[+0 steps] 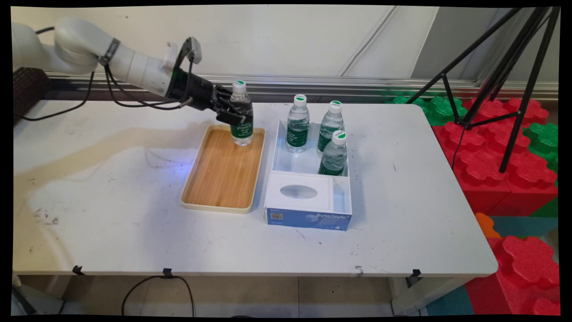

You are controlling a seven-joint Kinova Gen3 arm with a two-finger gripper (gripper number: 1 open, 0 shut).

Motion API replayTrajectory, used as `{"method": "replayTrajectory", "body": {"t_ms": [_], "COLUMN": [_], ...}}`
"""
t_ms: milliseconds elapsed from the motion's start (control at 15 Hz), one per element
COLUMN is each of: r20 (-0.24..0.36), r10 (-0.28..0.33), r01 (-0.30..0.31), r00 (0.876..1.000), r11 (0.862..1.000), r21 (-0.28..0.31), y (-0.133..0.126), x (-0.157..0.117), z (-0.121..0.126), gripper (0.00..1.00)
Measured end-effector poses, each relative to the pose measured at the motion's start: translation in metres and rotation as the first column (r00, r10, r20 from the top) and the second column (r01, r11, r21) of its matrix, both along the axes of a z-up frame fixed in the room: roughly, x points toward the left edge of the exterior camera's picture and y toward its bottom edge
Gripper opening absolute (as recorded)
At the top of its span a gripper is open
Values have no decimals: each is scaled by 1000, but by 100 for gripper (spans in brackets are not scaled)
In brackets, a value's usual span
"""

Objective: Place the picked object on the tray

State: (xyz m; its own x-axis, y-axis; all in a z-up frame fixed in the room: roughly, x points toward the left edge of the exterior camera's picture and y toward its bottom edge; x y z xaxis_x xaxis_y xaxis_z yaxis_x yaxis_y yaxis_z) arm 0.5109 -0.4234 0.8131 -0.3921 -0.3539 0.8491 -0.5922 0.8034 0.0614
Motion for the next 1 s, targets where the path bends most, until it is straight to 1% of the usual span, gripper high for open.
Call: {"method": "replayTrajectory", "body": {"t_ms": [333,733,800,1000], "r20": [15,32,35,41], "r10": [-19,-38,-42,-49], "r01": [19,38,42,50], "r00": [1000,999,999,998], "r11": [1000,999,999,999], "r21": [-4,-8,-11,-15], "y": [-15,-20,-20,-19], "x": [-4,-4,-4,-3], "z": [-24,-39,-40,-42], "gripper": [0,0,100,100]}}
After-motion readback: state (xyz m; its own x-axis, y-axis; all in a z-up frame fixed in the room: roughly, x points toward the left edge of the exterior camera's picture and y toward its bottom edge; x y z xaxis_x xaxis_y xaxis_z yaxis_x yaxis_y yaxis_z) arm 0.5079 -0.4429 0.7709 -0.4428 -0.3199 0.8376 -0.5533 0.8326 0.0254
